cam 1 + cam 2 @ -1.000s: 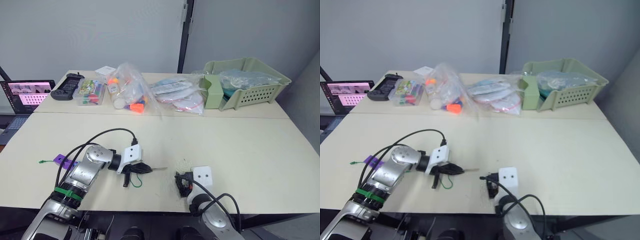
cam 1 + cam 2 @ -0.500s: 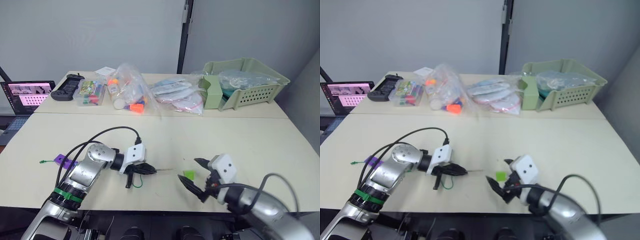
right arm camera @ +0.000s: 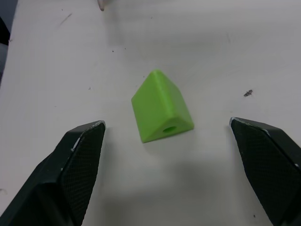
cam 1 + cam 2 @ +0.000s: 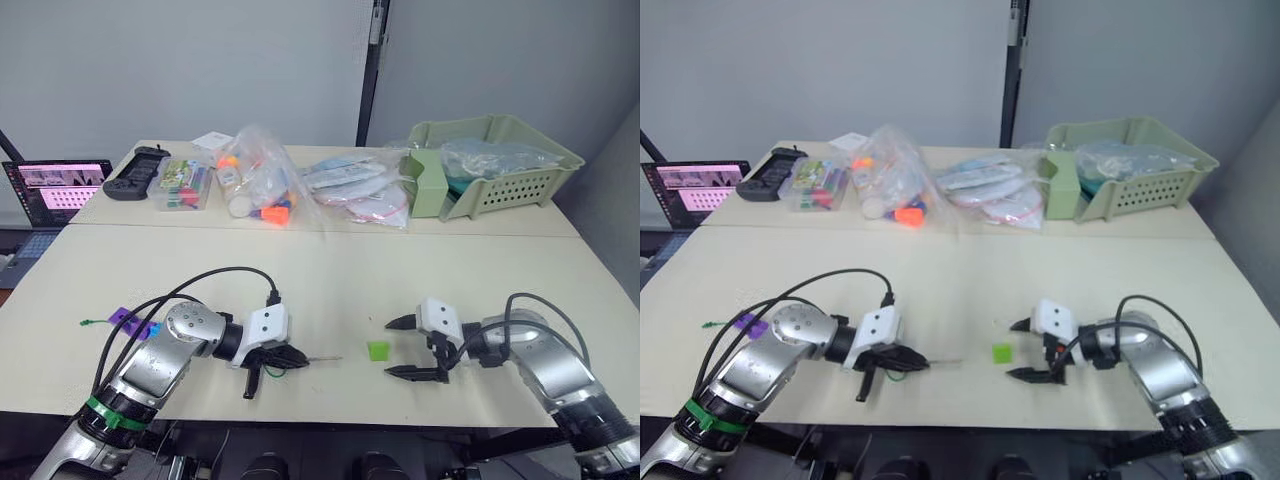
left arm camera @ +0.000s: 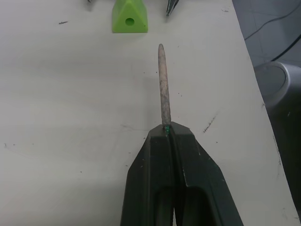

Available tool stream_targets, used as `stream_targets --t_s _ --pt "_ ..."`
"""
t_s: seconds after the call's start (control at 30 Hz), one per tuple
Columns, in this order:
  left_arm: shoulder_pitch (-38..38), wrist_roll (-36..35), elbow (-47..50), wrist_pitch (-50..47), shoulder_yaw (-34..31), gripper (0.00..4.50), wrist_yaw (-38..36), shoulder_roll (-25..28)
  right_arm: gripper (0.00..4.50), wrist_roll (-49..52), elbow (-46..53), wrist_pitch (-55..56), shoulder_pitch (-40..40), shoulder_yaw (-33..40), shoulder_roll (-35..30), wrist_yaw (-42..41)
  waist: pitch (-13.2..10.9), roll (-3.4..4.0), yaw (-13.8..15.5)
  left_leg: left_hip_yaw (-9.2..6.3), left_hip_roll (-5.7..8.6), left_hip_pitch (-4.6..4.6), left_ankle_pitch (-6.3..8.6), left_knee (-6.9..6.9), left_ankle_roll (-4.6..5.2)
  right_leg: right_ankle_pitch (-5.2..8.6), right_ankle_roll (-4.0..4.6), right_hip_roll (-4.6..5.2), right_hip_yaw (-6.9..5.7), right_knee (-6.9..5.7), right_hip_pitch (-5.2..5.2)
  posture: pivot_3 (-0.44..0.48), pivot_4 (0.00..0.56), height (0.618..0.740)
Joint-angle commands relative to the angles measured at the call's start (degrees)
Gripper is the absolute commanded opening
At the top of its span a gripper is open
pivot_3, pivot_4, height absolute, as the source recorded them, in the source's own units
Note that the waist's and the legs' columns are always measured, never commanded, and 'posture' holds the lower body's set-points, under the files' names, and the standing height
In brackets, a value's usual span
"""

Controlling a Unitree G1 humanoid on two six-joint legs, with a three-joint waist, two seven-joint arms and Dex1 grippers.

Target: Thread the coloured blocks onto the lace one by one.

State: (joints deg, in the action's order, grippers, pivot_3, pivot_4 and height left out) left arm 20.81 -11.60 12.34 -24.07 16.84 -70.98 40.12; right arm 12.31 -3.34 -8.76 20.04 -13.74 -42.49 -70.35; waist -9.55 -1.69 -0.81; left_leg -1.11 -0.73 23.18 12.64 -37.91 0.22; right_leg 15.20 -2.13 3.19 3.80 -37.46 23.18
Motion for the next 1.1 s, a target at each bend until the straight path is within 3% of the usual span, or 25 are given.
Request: stream_targets --t_s 0.03,0.33,0.83,1.1 --pt "-0.49 -1.26 2.88 -0.51 -1.08 0.0 0.85 0.42 4.23 -1.2 -2.51 4.59 1.07 -0.47 0.84 -1.87 0.0 0.0 0.01 0.0 0.0 -0.01 0.0 0.0 0.0 0.0 0.0 0.01 0.0 0.0 0.0 0.0 0.15 0.74" --pt "-0.94 -1.41 3.58 -0.66 -0.76 0.0 1.06 0.6 1.33 -2.52 -5.12 6.05 0.94 -0.57 3.31 -0.98 0.0 0.0 -0.18 -0.04 -0.02 -0.16 0.0 0.0 0.0 -0.01 0.02 -0.03 0.03 -0.11 -0.06 0.0 0.15 0.74" --pt "3.45 3.05 3.47 -4.52 2.02 0.0 4.29 0.85 1.32 -6.64 14.83 -13.17 -1.58 -5.91 5.19 9.25 0.01 0.0 -0.32 -0.14 0.0 -0.18 0.0 0.0 0.0 -0.01 0.02 -0.09 0.06 -0.15 -0.04 0.0 0.15 0.74" --pt "5.51 4.58 6.11 -8.95 4.62 0.0 5.05 1.45 1.32 -8.3 17.67 -16.31 -2.04 -7.65 5.2 11.07 0.01 0.0 -0.29 -0.08 0.0 -0.18 0.0 0.0 0.0 0.0 0.01 -0.12 0.05 -0.13 -0.04 0.0 0.15 0.74"
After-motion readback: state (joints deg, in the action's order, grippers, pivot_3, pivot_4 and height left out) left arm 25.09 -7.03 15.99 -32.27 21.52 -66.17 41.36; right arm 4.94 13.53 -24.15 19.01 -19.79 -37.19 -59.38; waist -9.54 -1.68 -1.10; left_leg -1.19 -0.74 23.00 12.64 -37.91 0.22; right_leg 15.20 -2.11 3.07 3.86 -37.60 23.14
